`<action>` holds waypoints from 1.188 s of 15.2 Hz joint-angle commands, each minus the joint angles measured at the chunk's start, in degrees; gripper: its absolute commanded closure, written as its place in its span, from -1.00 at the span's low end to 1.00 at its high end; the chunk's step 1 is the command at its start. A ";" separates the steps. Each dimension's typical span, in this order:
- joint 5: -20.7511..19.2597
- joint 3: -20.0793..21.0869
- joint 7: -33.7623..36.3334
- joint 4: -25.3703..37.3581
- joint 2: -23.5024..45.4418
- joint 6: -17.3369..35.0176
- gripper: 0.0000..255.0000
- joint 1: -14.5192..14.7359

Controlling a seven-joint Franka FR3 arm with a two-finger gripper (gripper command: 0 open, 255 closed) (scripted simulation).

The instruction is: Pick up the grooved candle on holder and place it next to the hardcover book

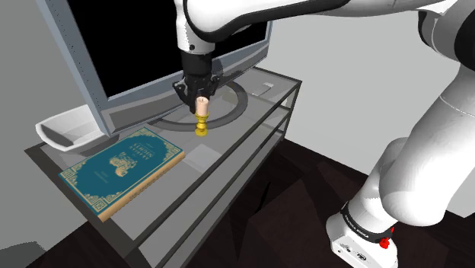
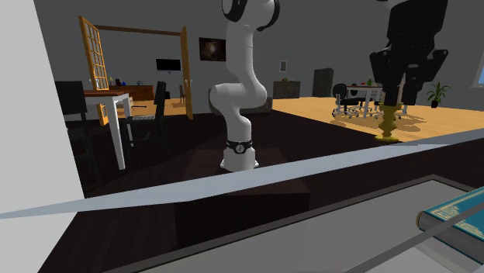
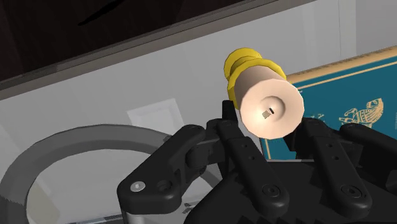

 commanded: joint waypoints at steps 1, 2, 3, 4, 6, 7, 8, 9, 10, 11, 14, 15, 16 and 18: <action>-0.05 0.01 0.01 -1.26 0.21 1.49 1.00 0.01; -0.07 0.01 0.02 -1.93 0.30 2.24 1.00 0.01; -0.09 0.02 0.03 -2.58 0.40 2.99 1.00 0.02; -0.12 0.02 0.04 -3.22 0.51 3.75 1.00 0.03; -0.18 0.03 0.06 -4.47 0.77 5.24 1.00 0.04; -0.21 0.03 0.08 -5.07 0.92 5.99 1.00 0.05; -0.25 0.04 0.10 -5.66 1.08 6.73 1.00 0.06; -0.30 0.04 0.12 -6.23 1.25 7.48 1.00 0.06; -0.34 0.05 0.15 -6.79 1.44 8.22 1.00 0.07; -0.39 0.05 0.17 -7.34 1.64 8.96 1.00 0.08; -0.57 0.06 0.27 -8.91 2.30 11.17 1.00 0.11; -0.64 0.07 0.31 -9.41 2.54 11.91 1.00 0.12; -0.71 0.07 0.35 -9.89 2.80 12.64 1.00 0.14; -0.86 0.07 0.44 -10.83 3.35 14.10 1.00 0.16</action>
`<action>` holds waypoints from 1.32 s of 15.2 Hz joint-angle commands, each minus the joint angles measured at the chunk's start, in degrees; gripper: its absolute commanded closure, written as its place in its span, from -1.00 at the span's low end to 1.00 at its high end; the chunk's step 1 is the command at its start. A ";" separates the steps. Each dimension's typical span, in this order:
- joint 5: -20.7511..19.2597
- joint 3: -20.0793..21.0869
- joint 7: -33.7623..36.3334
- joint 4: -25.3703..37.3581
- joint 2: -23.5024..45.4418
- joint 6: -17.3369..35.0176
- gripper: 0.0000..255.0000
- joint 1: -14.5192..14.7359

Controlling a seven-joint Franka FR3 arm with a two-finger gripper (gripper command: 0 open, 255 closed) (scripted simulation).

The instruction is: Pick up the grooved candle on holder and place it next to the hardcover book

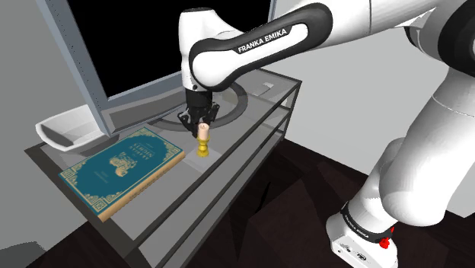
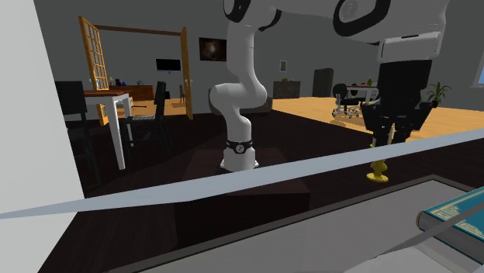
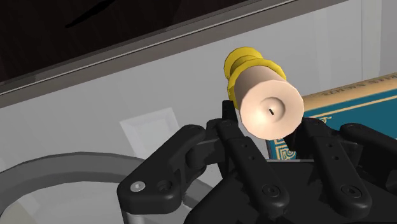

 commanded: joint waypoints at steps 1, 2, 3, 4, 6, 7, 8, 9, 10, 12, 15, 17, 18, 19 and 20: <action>-0.20 0.01 0.14 -0.73 0.69 1.43 1.00 0.04; -0.29 0.00 0.19 -1.17 0.99 2.15 1.00 0.06; -0.38 0.00 0.25 -1.59 1.30 2.88 1.00 0.07; -0.48 -0.01 0.31 -2.00 1.63 3.61 1.00 0.09; -0.68 -0.02 0.44 -2.78 2.31 5.05 1.00 0.12; -0.79 -0.03 0.50 -3.15 2.67 5.77 1.00 0.14; -0.91 -0.05 0.58 -3.51 3.04 6.49 1.00 0.16; -1.03 -0.06 0.65 -3.86 3.42 7.21 1.00 0.18; -1.18 -0.08 0.74 -4.24 3.88 8.03 1.00 0.21; -1.17 -0.08 0.74 -4.25 3.87 8.03 1.00 0.21; -1.18 -0.08 0.74 -4.24 3.87 8.03 1.00 0.21; -1.18 -0.08 0.74 -4.24 3.88 8.03 1.00 0.21; -1.18 -0.08 0.74 -4.24 3.88 8.03 1.00 0.21; -1.18 -0.08 0.74 -4.24 3.87 8.03 -1.00 0.21; -1.18 -0.08 0.74 -4.24 3.87 8.03 -1.00 0.21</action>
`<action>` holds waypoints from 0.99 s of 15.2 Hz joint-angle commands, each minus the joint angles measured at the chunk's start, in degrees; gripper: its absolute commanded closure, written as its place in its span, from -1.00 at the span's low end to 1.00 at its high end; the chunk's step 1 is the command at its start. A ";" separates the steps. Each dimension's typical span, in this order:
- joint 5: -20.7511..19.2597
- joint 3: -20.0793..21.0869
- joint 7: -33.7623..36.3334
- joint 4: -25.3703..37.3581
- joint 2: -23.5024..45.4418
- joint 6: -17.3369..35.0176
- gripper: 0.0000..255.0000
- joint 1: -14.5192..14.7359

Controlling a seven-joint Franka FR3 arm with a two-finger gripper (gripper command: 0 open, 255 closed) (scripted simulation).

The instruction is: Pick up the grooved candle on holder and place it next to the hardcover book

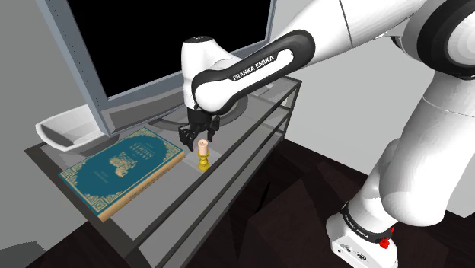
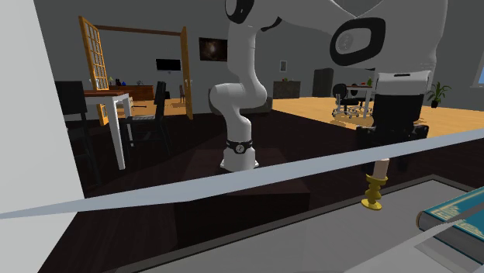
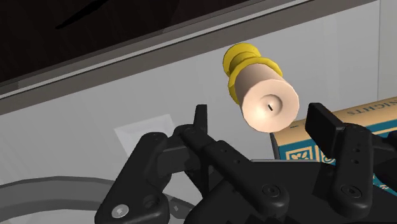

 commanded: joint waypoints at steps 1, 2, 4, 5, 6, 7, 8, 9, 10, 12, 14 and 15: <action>0.00 0.00 0.00 0.00 0.00 0.00 -1.00 0.00; 0.00 0.00 0.00 0.00 0.00 0.00 -1.00 0.00; 0.00 0.00 0.00 0.00 0.00 0.00 -1.00 0.00; 0.32 0.04 -0.22 0.78 -1.02 -1.77 -1.00 -0.08; 0.62 0.06 -0.43 1.64 -1.97 -3.55 -1.00 -0.15; 0.88 0.07 -0.61 2.58 -2.86 -5.35 -1.00 -0.21; 1.07 0.07 -0.75 3.37 -3.50 -6.77 -1.00 -0.25; 1.07 0.06 -0.75 3.37 -3.50 -6.77 -1.00 -0.25; 1.08 0.06 -0.75 3.36 -3.51 -6.77 -1.00 -0.24; 1.07 0.06 -0.75 3.37 -3.50 -6.77 -1.00 -0.24; 1.07 0.06 -0.75 3.37 -3.50 -6.77 -1.00 -0.24; 1.07 0.06 -0.75 3.37 -3.50 -6.77 -1.00 -0.24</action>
